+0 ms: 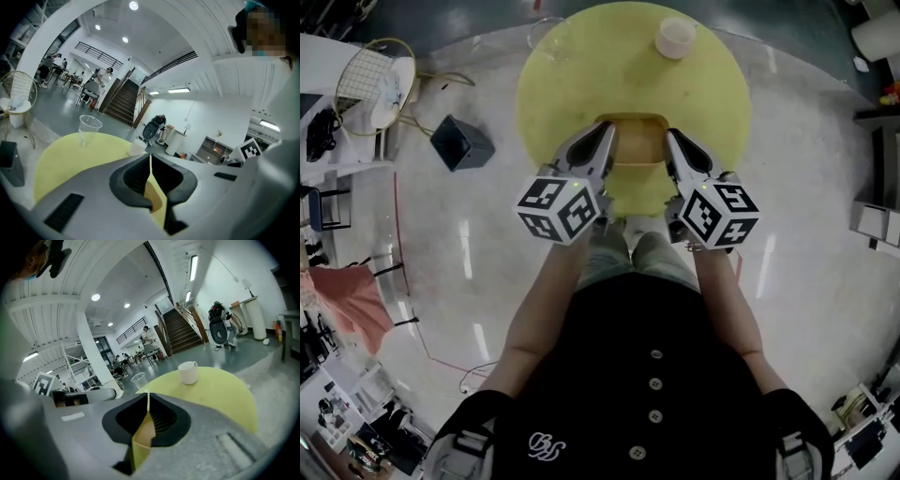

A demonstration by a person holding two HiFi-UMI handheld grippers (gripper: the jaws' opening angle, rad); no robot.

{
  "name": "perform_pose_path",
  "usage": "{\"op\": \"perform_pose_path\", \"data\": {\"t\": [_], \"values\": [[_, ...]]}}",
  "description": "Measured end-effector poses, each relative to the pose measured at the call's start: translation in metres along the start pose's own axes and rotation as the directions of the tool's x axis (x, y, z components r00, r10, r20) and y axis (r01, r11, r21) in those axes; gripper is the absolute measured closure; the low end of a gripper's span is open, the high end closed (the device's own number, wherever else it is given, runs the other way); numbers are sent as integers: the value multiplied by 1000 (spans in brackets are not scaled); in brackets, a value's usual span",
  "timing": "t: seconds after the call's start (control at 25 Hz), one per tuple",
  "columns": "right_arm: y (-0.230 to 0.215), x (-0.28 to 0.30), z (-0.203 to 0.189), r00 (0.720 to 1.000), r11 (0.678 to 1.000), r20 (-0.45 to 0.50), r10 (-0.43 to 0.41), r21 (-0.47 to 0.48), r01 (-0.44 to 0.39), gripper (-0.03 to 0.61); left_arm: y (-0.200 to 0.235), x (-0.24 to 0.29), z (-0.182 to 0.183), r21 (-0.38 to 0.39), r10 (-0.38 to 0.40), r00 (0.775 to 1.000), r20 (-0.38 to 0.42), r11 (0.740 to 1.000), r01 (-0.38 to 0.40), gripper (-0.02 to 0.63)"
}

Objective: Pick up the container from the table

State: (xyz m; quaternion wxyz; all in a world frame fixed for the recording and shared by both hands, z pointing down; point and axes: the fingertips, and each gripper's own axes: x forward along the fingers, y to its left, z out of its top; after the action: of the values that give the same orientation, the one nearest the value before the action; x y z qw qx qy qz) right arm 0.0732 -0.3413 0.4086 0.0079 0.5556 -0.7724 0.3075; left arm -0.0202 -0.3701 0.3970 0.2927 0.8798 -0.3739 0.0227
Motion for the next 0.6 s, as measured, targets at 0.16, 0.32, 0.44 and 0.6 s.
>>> {"op": "perform_pose_path", "data": {"t": [0.16, 0.32, 0.44, 0.6], "values": [[-12, 10, -17, 998, 999, -50, -30, 20, 31, 572, 17, 8, -10, -16, 1, 999, -45, 1000, -1, 594], [-23, 19, -26, 995, 997, -85, -61, 33, 64, 572, 30, 16, -19, -32, 1, 996, -88, 999, -4, 594], [-31, 22, -33, 990, 995, -108, -87, 48, 93, 564, 37, 18, -28, -43, 0, 992, -123, 999, -5, 594], [-41, 28, -42, 985, 990, -134, -111, 67, 121, 528, 51, 20, -36, -58, 15, 989, -148, 998, -24, 592]]}}
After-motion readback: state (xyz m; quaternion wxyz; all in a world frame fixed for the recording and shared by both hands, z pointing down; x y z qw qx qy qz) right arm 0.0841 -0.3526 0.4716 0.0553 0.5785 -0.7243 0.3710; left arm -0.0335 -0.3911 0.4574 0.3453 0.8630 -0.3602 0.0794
